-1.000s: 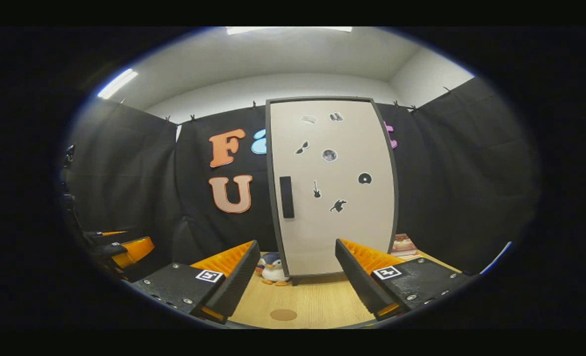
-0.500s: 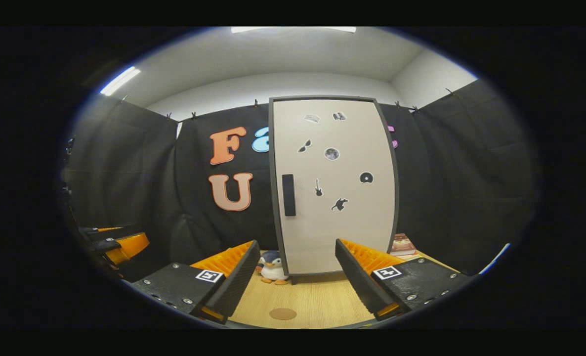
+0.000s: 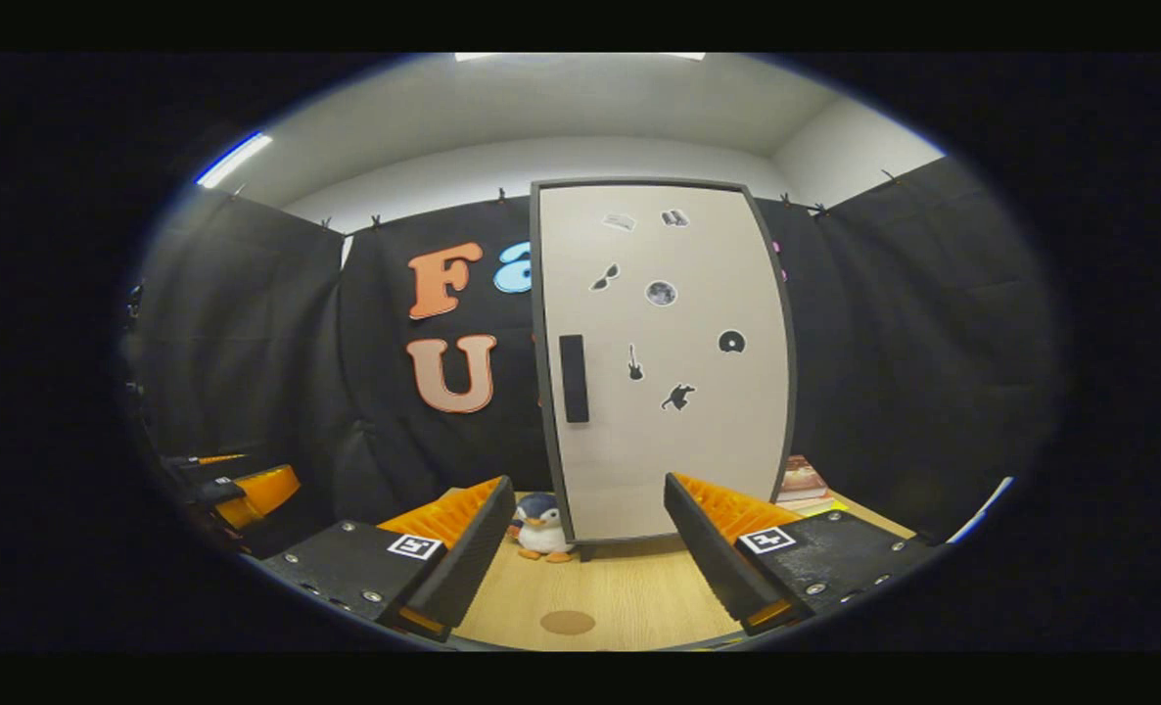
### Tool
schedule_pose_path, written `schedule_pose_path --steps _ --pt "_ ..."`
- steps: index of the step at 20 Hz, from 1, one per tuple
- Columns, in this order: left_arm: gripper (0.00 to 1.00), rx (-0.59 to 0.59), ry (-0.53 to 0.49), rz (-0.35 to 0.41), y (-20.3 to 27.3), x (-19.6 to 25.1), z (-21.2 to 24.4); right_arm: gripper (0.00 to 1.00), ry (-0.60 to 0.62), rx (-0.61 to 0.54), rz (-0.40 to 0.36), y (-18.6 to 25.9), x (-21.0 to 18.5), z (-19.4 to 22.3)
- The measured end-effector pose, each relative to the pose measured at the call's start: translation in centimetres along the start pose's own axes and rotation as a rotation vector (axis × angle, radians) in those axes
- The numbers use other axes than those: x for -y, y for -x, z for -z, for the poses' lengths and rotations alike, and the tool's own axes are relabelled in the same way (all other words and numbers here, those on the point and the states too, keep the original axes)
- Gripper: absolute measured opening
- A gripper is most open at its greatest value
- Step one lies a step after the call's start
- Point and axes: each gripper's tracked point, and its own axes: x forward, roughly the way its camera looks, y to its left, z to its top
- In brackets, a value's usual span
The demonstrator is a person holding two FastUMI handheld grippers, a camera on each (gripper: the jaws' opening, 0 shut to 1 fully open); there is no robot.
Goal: Open the cabinet door with the right hand, grasp the bottle in the cabinet with the left hand and place it on the coaster, then close the cabinet door with the right hand.
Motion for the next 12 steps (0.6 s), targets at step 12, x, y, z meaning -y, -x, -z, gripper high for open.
schedule_pose_path --steps 12 --pt "0.99 -0.036 0.044 0.002 -5.7 -5.2 2.3 0.95 0.037 0.040 0.025 -10.5 -3.6 -2.7"
